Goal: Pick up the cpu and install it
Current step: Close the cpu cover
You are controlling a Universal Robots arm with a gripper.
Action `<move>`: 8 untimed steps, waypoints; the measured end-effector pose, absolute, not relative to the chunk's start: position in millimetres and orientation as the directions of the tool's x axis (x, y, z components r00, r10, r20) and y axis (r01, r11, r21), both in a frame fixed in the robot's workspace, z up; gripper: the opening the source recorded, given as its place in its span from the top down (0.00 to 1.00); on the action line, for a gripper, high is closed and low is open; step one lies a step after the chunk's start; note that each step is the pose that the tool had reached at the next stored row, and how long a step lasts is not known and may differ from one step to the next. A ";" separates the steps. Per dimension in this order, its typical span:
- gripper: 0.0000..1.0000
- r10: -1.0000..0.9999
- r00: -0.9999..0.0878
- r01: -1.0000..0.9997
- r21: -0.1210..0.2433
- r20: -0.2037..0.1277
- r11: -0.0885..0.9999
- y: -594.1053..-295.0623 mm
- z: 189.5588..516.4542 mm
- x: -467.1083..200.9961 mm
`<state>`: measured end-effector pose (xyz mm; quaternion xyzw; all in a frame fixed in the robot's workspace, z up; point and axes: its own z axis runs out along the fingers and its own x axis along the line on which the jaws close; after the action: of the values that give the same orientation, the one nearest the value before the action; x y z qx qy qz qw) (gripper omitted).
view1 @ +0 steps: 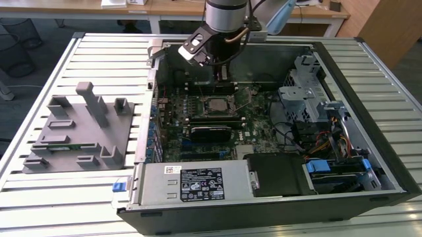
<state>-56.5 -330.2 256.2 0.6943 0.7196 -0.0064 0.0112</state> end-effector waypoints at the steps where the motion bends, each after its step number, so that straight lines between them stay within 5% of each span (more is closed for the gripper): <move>1: 0.89 0.999 -0.036 0.999 0.006 -0.025 0.036 -330.2 258.3 -56.5; 8: 0.89 0.999 -0.039 0.999 0.004 -0.024 0.039 -331.2 266.8 -56.4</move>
<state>-56.4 -331.2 266.8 0.6930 0.7209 -0.0069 0.0102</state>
